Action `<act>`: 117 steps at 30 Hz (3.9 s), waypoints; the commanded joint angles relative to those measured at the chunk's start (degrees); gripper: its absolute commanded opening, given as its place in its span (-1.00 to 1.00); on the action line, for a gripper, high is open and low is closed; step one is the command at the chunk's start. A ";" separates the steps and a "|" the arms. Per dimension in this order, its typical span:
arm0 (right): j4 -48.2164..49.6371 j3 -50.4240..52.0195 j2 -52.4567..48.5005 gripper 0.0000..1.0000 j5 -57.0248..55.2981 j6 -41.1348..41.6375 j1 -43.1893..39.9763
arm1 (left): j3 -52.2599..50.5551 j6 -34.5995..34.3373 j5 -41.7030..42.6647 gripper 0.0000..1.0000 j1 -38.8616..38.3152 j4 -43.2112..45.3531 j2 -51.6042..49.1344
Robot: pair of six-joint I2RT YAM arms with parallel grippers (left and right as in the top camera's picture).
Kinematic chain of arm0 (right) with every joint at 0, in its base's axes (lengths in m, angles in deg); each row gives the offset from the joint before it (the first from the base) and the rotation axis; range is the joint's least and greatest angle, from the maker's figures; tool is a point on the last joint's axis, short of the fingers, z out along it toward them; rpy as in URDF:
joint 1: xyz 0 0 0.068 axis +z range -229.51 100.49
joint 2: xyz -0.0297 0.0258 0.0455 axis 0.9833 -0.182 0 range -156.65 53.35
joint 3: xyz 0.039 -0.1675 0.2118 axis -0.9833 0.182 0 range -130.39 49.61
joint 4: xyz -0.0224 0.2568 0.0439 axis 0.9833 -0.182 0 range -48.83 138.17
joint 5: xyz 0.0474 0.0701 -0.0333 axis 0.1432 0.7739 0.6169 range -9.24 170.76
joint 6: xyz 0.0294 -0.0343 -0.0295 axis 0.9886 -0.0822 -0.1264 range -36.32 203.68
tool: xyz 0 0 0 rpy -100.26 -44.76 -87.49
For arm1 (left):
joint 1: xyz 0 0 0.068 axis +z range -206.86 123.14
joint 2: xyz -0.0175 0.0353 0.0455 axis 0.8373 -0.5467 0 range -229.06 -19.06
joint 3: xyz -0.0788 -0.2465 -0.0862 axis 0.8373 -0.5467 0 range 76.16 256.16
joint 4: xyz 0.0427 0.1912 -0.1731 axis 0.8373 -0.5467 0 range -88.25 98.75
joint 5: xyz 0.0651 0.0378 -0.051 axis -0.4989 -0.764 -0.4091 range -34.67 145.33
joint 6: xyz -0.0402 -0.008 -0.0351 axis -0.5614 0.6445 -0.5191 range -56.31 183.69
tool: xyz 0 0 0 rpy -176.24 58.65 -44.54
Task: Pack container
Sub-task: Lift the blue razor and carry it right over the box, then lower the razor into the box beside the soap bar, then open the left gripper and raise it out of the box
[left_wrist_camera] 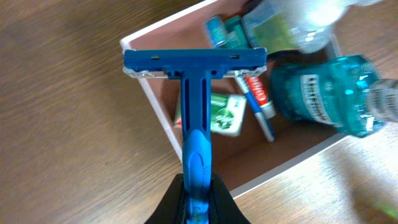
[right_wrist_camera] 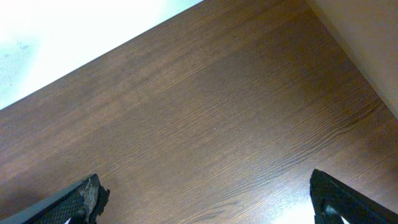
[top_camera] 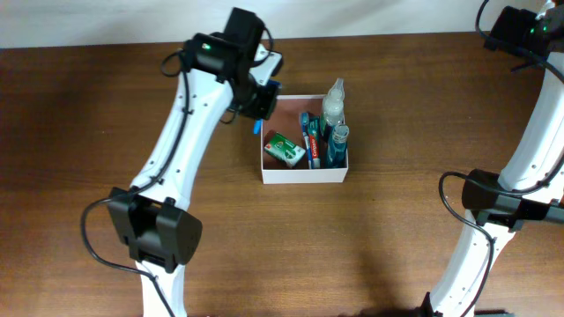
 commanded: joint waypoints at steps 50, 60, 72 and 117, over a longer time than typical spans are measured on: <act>-0.33 0.17 -0.20 0.97 -0.68 0.09 0.20 | -1.38 -18.91 -4.22 -0.89 -4.50 3.78 -13.79; -0.33 0.17 -0.20 0.97 -0.68 0.09 0.22 | -1.38 -19.98 -4.15 -0.88 -4.50 2.27 -16.31; -0.33 0.17 -0.20 0.97 -0.68 0.09 0.20 | -1.33 -19.93 -4.13 -0.46 -4.50 2.91 -16.28; -0.33 0.17 -0.20 0.97 -0.68 0.09 0.20 | 44.44 -4.48 -19.37 0.99 3.19 -18.29 2.08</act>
